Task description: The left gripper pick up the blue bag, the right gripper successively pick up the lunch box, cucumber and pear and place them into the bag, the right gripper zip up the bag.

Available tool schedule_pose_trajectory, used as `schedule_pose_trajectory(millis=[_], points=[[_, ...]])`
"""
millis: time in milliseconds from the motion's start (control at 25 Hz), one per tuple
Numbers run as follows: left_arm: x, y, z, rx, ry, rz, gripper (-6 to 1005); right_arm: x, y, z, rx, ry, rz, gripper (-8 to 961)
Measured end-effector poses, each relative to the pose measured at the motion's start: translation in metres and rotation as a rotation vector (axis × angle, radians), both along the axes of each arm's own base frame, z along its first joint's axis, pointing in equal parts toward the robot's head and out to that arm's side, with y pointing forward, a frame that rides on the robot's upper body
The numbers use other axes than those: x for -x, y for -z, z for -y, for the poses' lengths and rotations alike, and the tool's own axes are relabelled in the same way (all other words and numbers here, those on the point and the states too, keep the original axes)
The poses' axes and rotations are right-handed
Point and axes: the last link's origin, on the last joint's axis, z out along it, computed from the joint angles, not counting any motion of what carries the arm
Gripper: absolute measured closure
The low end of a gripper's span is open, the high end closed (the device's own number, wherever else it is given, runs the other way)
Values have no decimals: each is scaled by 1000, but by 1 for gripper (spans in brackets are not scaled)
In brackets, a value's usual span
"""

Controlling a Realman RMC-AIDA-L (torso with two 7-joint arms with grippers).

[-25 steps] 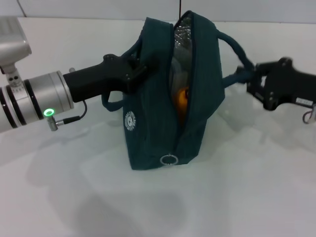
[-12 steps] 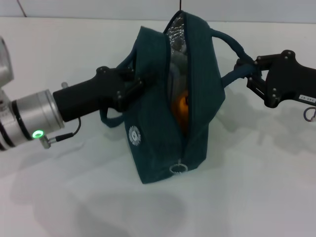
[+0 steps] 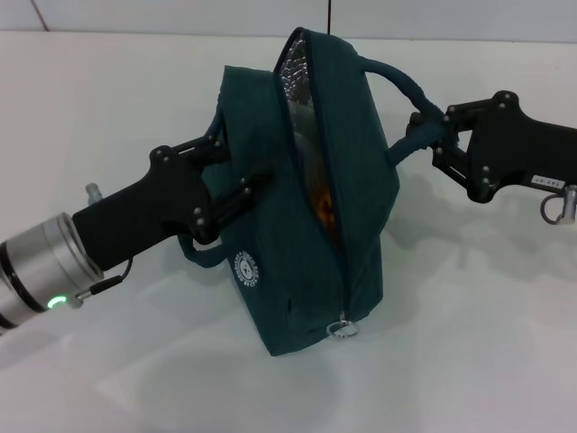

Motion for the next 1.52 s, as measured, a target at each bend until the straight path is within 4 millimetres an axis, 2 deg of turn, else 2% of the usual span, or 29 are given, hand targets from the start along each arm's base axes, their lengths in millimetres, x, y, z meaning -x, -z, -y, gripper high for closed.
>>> schedule_pose_trajectory(millis=[240,320,480,560,680,920,1000,1240,1520], points=[[-1,2,0,-15,-1,10,562,1,4,0,25,11,9,896],[-2,2,-2,-17,1,10,544,2,6,0,42,16,22,867],[-2,2,-3,-17,-5,8,427,0,7,1,55,12,44,810],[-3,4,-6,-16,-10,9,369,0,9,3,67,7,56,722],[-6,8,-9,1,-14,17,370,-1,11,6,103,-2,95,590],[-7,9,-10,4,-15,17,376,-9,2,20,106,-22,104,526],[-7,10,-10,2,-13,17,376,-10,-3,25,99,-38,96,325],[-8,10,-10,5,-9,18,376,-13,-18,43,134,-116,73,250],[-10,10,-11,9,-2,20,376,-20,-35,44,-37,-107,-36,189]])
